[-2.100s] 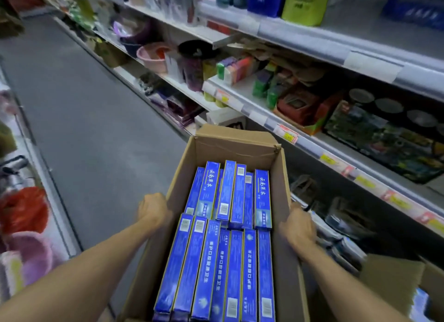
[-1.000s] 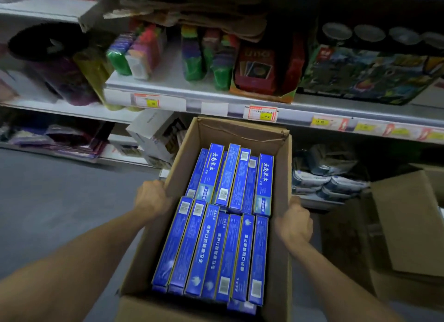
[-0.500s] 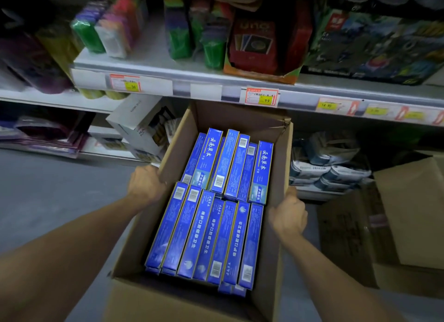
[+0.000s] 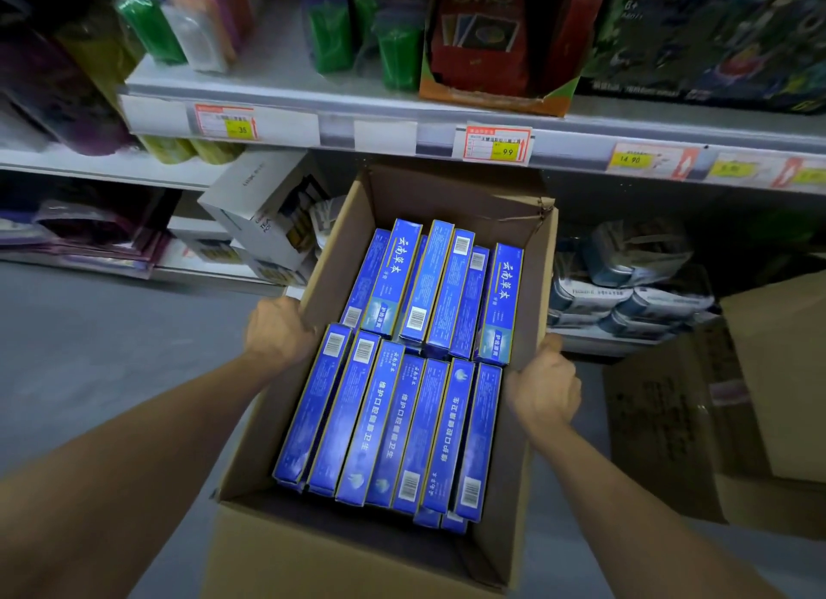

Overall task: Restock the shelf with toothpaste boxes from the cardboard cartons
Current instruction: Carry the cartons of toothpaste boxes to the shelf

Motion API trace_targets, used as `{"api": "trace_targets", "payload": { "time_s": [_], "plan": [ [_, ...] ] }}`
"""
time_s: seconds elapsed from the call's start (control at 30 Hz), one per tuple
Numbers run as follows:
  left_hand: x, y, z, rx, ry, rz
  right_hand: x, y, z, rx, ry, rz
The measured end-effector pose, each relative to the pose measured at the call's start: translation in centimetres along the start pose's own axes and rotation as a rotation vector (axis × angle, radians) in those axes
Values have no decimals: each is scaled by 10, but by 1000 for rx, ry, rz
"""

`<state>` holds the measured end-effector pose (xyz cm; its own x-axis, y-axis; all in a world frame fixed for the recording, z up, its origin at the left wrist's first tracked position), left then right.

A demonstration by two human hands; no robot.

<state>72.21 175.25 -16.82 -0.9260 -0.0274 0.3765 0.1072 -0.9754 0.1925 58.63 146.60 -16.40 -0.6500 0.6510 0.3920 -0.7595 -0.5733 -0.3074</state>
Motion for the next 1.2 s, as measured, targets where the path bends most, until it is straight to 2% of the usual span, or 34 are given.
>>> {"api": "trace_targets", "payload": {
  "time_s": [0.43, 0.63, 0.77, 0.97, 1.07, 1.2],
  "plan": [
    [2, -3, 0, -126, -38, 57, -4, 4, -7, -57, -2, -43],
    [19, 3, 11, -97, -146, 107, 6, 9, 2, -80, -154, -12],
    [46, 16, 22, 19, -185, 96, 20, 9, 28, 14, -230, 106],
    [89, 52, 32, 11, -278, -43, 37, -11, 71, 94, -263, 389],
    [108, 75, 37, -68, -259, -75, 34, -16, 90, 138, -240, 496],
    [130, 107, 42, -66, -232, -28, 16, -17, 112, 220, -263, 610]
  ]
}}
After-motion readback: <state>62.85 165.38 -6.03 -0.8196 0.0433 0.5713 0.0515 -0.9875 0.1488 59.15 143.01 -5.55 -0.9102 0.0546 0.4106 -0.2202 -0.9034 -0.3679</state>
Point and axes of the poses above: each hand's wrist, its own x-axis away from the middle knuckle, its own z-axis out of the back of the hand, y = z × x, the point moved 4 cm from there along -x, towards the middle knuckle, and after that the axes turned 5 degrees about -y, right-handed, at the moved point
